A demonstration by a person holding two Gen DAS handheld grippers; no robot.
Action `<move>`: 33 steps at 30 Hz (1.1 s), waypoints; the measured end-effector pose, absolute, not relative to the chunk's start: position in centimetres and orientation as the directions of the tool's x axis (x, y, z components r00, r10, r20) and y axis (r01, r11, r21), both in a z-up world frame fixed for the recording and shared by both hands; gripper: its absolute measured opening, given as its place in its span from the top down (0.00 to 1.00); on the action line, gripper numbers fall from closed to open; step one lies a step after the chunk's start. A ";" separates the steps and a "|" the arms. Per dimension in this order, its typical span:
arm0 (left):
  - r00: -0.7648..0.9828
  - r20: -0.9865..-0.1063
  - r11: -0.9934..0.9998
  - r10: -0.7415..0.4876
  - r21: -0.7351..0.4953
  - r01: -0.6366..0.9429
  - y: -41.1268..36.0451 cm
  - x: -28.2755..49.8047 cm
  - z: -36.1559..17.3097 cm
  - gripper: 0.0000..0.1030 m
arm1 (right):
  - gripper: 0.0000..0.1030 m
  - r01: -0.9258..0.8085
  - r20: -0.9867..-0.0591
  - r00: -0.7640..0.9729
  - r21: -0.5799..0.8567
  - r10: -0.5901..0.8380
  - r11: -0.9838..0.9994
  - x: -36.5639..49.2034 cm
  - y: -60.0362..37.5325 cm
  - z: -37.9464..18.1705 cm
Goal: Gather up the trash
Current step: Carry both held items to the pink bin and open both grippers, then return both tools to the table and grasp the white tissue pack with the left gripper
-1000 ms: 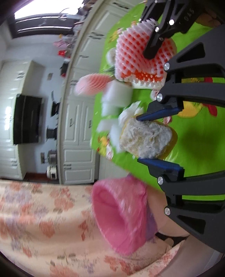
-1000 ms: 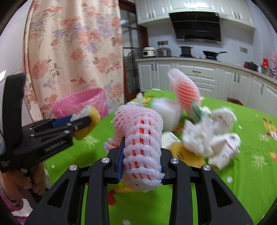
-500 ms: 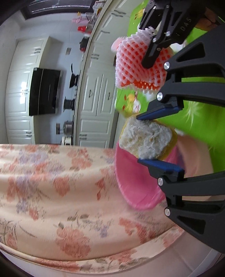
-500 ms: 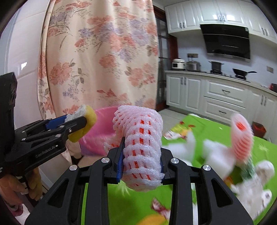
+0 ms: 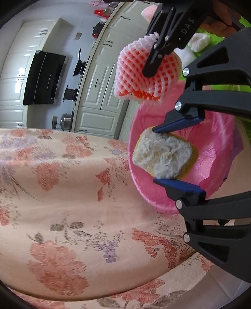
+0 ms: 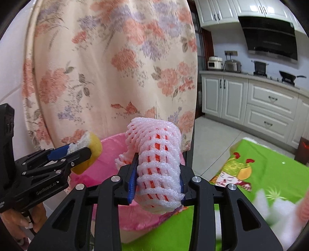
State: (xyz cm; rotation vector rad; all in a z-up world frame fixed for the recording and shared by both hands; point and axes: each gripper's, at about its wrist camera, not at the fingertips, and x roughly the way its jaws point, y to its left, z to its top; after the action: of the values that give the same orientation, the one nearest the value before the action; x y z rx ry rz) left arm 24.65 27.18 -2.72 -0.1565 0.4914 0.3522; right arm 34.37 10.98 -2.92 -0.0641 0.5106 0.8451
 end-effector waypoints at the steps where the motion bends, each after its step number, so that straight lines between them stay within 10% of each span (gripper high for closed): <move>1: 0.820 -0.495 0.926 0.288 -0.074 -0.370 27.6 25.1 -3.0 0.54 | 0.63 -0.729 -0.461 0.543 0.155 0.702 0.666 34.8 11.3 -3.2; 5: 0.794 -0.523 0.908 0.311 -0.084 -0.411 28.8 26.0 -4.1 0.44 | 0.41 -0.751 -0.475 0.496 0.186 0.727 0.634 35.8 12.4 -4.1; 15: 0.789 -0.503 0.889 0.353 -0.082 -0.450 28.6 24.0 -4.6 0.14 | 0.40 -0.729 -0.459 0.524 0.194 0.717 0.657 35.4 10.0 -4.2; 33: 0.829 -0.530 0.956 0.179 -0.107 -0.275 15.7 20.2 -6.7 0.14 | 0.40 -0.499 -0.410 0.753 0.154 0.515 0.853 25.3 -7.4 -5.4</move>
State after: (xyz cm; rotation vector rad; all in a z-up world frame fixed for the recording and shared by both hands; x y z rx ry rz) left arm 20.24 15.75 -6.69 -0.1820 0.5425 0.2422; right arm 25.33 -7.39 -5.43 0.0361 0.4575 0.5530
